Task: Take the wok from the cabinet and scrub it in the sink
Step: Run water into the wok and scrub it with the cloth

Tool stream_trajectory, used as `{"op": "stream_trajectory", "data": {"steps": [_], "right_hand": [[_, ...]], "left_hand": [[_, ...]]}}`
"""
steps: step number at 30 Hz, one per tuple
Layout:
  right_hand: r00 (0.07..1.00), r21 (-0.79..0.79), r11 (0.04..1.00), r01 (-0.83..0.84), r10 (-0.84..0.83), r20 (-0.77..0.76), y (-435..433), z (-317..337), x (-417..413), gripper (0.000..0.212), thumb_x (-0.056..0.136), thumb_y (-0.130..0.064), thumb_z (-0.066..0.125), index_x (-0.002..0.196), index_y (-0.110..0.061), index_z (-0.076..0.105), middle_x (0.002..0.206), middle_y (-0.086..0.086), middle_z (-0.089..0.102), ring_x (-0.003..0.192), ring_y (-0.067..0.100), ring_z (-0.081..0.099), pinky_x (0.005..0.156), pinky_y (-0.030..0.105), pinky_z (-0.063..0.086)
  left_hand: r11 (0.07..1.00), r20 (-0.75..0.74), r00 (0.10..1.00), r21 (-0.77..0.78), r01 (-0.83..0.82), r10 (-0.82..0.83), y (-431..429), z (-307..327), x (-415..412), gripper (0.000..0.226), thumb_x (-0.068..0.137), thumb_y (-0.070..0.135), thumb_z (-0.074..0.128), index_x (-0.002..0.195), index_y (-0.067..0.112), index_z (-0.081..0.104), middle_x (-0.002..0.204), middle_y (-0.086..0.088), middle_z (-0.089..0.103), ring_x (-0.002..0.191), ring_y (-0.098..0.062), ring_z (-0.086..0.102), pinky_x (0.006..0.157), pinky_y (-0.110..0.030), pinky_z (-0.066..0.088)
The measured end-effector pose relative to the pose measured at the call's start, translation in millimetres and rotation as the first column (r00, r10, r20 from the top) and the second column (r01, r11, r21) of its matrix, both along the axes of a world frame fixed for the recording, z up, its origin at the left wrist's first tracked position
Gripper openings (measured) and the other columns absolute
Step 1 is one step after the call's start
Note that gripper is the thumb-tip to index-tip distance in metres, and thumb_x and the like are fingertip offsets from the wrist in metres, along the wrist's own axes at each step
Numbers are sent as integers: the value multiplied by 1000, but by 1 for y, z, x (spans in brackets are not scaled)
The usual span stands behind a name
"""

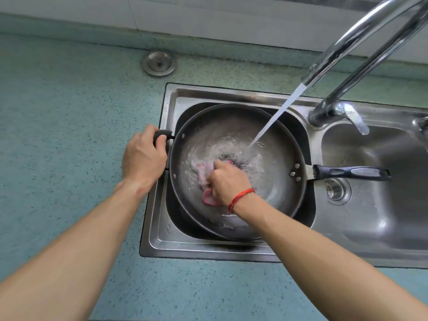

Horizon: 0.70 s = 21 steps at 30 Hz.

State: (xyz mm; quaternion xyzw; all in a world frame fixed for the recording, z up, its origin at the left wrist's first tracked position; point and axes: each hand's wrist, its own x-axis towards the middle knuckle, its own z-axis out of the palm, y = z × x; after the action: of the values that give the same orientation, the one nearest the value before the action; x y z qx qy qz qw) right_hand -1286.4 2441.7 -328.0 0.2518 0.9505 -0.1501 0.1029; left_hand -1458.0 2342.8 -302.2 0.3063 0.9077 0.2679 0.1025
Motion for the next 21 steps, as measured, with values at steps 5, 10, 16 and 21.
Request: {"op": "stream_trajectory", "data": {"steps": [5, 10, 16, 21], "right_hand": [[993, 36, 993, 116, -116, -15, 36, -2, -17, 24, 94, -31, 60, 108, -13, 70, 105, 5, 56, 101, 28, 58, 73, 39, 54], [972, 105, 971, 214, -223, 79, 67, 3, 15, 32, 92, -31, 63, 114, -8, 64, 110, 10, 56, 103, 31, 60, 80, 43, 57], [936, 127, 985, 118, -153, 316, 54, 23, 67, 31, 90, -24, 66, 113, -3, 62, 108, 12, 59, 102, 33, 62, 86, 42, 54], [920, -48, 997, 53, -30, 392, 29, 40, 65, 21, 86, -31, 68, 89, -10, 69, 98, 12, 66, 94, 30, 65, 82, 36, 52]], "left_hand": [[1000, 5, 1000, 6, 3, -3, -1, 1, 0, 21, 102, 31, 46, 100, 13, 57, 90, -9, 60, 82, -27, 54, 66, -36, 38], [1000, -16, 1000, 11, 8, -8, -1, 2, 1, 20, 101, 28, 46, 95, 11, 54, 86, -10, 58, 79, -26, 51, 65, -35, 34], [1000, -19, 1000, 13, -11, 11, 0, 6, 4, 20, 101, 28, 47, 96, 10, 54, 85, -10, 56, 79, -27, 49, 65, -36, 32], [1000, -29, 999, 10, -16, 16, 1, 4, 3, 22, 101, 29, 47, 96, 9, 54, 86, -12, 58, 79, -28, 50, 64, -37, 33]]}}
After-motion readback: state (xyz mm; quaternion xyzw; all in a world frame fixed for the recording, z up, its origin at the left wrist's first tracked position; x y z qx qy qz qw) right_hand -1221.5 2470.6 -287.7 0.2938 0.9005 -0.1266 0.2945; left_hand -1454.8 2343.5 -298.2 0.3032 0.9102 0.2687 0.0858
